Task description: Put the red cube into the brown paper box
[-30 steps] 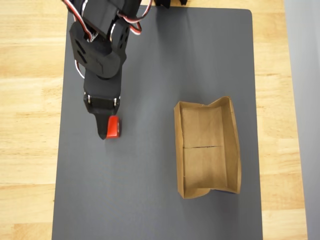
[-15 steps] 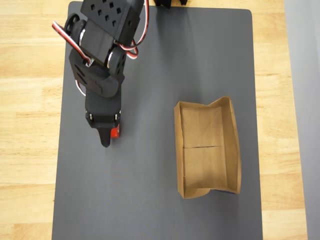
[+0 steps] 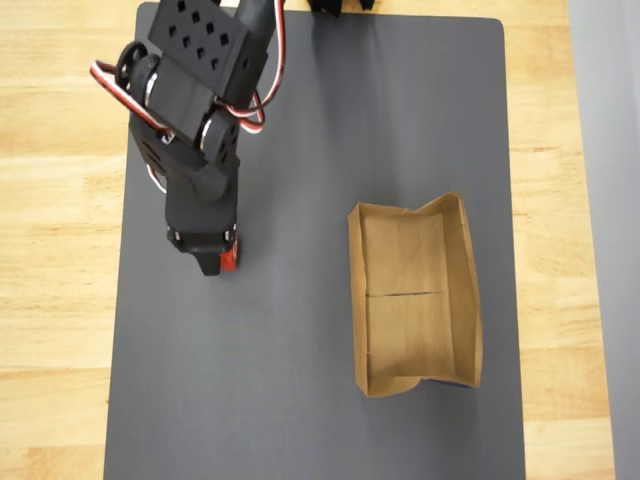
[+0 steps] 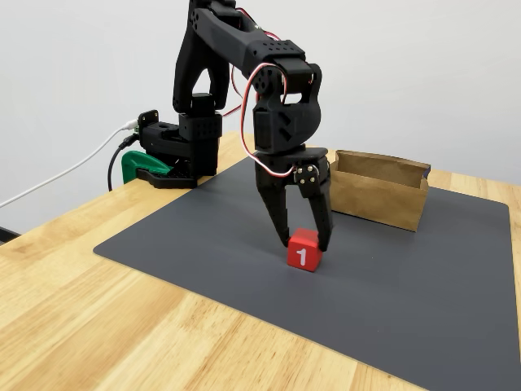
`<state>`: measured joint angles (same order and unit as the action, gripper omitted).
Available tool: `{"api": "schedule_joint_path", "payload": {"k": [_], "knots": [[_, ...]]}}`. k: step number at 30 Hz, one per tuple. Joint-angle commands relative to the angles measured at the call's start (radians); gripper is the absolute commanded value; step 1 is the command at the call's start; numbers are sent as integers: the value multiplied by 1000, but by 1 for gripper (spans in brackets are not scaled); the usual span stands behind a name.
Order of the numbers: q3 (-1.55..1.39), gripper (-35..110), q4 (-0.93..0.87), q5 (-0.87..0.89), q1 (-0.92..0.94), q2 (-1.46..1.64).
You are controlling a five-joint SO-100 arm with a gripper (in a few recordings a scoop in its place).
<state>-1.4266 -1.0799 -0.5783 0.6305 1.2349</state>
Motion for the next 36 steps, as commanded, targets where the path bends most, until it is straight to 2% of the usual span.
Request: {"api": "schedule_joint_path", "payload": {"k": [1, 14, 22, 36], "knots": [[29, 15, -18, -14, 2, 14], [28, 10, 6, -17, 6, 25], [6, 7, 57, 6, -12, 144], [-244, 4, 325, 71, -60, 448]]}}
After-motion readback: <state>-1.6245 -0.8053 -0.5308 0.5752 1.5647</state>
